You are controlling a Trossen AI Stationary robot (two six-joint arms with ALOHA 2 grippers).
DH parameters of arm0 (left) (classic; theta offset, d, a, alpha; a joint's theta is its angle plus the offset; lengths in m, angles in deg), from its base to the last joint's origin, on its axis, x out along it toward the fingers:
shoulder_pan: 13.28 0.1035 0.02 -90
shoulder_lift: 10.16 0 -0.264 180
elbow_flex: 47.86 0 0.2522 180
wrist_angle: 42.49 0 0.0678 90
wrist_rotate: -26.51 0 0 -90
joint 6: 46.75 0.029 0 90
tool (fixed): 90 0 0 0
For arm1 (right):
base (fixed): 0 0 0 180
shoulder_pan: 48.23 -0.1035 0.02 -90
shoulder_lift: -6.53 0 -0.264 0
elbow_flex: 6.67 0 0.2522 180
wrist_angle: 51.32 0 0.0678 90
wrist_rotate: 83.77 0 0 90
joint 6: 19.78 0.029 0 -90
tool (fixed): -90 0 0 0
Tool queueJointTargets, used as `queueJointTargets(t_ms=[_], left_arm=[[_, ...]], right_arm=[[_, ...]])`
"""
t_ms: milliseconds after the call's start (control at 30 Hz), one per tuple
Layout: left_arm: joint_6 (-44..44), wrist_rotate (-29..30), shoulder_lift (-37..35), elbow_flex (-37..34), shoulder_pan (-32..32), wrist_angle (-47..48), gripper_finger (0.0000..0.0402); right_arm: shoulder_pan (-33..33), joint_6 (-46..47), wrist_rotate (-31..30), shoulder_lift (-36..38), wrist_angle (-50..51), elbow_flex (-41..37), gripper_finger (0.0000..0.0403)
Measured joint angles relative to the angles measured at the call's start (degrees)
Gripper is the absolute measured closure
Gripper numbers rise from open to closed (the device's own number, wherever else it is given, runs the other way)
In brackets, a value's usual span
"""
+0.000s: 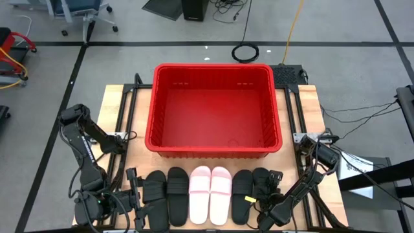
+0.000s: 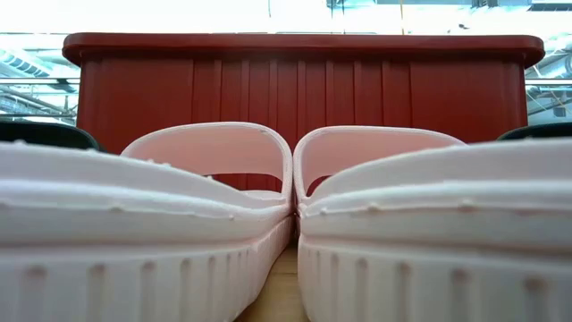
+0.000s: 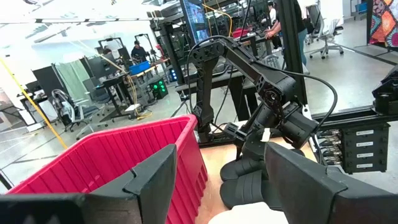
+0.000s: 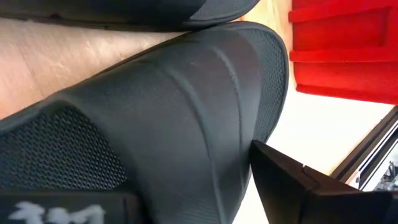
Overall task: Pick and place slides into bin
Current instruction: Put the black slide into the red bin
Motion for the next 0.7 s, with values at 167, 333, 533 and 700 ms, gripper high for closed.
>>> queueJointTargets(t_ms=[167, 333, 533, 700], left_arm=[[-0.02, 0.0, 0.0, 0.0, 0.0, -0.02, 0.0151], [-0.02, 0.0, 0.0, 0.0, 0.0, -0.02, 0.0151], [-0.02, 0.0, 0.0, 0.0, 0.0, -0.02, 0.0151], [-0.02, 0.0, 0.0, 0.0, 0.0, -0.02, 0.0151]], right_arm=[[-0.02, -0.38, -1.44, -0.01, -0.77, -0.02, 0.0272], [-0.02, -0.54, -1.39, -0.02, -1.0, -0.02, 0.0335], [-0.04, -0.65, -1.28, -0.04, -1.1, -0.02, 0.0395], [-0.04, -0.67, -0.24, -0.04, -1.01, -0.02, 0.0382]])
